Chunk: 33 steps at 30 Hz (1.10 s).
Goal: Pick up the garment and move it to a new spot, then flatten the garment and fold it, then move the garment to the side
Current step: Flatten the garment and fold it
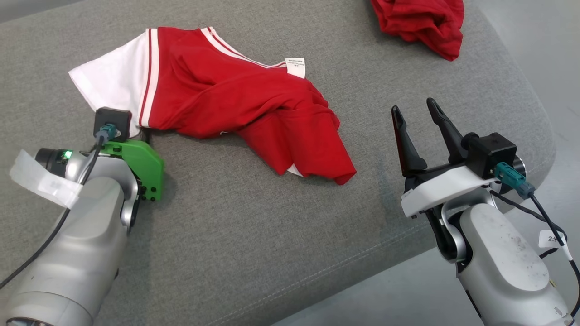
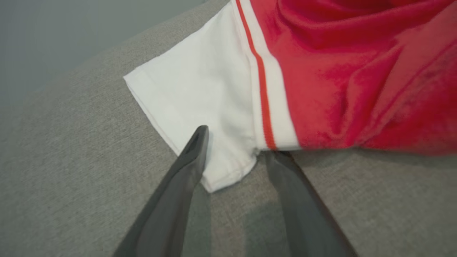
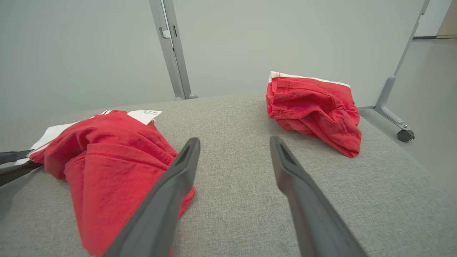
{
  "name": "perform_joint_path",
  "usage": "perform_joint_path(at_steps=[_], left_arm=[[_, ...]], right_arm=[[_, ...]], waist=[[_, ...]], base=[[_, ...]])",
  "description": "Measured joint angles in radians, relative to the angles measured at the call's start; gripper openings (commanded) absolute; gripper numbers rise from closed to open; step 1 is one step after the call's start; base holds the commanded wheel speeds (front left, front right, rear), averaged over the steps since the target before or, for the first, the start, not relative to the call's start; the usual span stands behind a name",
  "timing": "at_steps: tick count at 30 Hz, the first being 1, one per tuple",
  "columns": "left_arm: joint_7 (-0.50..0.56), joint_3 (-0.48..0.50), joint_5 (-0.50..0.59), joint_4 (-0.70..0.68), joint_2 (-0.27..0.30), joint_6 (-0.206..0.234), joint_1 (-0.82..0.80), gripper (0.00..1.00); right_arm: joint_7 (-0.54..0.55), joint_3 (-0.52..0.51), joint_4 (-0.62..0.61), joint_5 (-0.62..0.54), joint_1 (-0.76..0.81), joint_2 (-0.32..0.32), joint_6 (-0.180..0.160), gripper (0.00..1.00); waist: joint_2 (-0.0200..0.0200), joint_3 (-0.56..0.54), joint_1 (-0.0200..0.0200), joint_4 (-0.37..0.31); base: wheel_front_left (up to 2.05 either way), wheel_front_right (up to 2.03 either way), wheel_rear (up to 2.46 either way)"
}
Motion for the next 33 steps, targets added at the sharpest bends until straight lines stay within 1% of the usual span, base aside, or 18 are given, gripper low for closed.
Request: perform_joint_path(at_steps=[4,11,16,19,21,22,25,28,30,33], left_arm=[[-0.016,-0.002,0.0,0.008,-0.035,0.0,0.0,0.0],[-0.061,0.014,-0.003,-0.005,-0.071,0.0,0.003,0.0],[-0.09,0.049,-0.016,-0.058,-0.079,0.0,0.022,0.0],[-0.092,0.073,-0.026,-0.1,-0.078,0.0,0.046,0.0],[-0.093,0.1,-0.033,-0.129,-0.078,0.0,0.067,0.0],[-0.093,0.124,-0.037,-0.153,-0.074,0.0,0.08,0.0],[-0.093,0.218,-0.035,-0.242,-0.047,0.0,0.104,0.0],[-0.093,0.3,-0.007,-0.301,-0.014,0.0,0.136,0.0],[-0.093,0.335,0.007,-0.326,-0.004,0.0,0.184,0.0],[-0.093,0.345,0.021,-0.348,-0.022,0.002,0.272,0.0]], right_arm=[[0.0,-0.008,0.011,-0.002,0.0,-0.002,0.0,1.0],[0.0,-0.017,0.045,-0.001,0.002,-0.019,0.001,1.0],[0.0,-0.005,0.079,-0.011,0.002,-0.058,0.028,1.0],[0.002,-0.001,0.091,-0.014,0.004,-0.07,0.035,1.0],[0.002,-0.002,0.094,-0.013,0.004,-0.075,0.037,1.0],[0.004,-0.004,0.096,-0.013,0.004,-0.077,0.044,1.0],[0.005,-0.015,0.096,0.005,0.004,-0.076,0.055,1.0],[0.015,-0.029,0.098,0.034,0.004,-0.077,0.066,1.0],[0.033,-0.03,0.108,0.045,0.003,-0.086,0.088,1.0],[0.059,-0.022,0.122,0.061,0.0,-0.097,0.124,1.0]], waist=[[0.0,-0.006,0.0,0.015],[0.0,-0.029,0.0,0.058],[0.0,-0.05,0.0,0.104],[0.0,-0.062,0.0,0.138],[0.0,-0.068,0.0,0.161],[0.0,-0.072,0.0,0.172],[0.0,-0.08,0.0,0.206],[0.0,-0.087,0.0,0.238],[0.0,-0.091,0.0,0.258],[0.0,-0.094,0.0,0.286]], base=[[0.0,0.0,0.0],[0.0,0.0,0.0],[0.0,0.0,0.0],[0.0,0.0,0.0],[0.0,0.0,0.0],[0.0,0.0,0.0],[0.0,0.0,0.0],[0.0,0.0,0.0],[0.0,0.0,0.0],[0.0,0.0,0.0]])
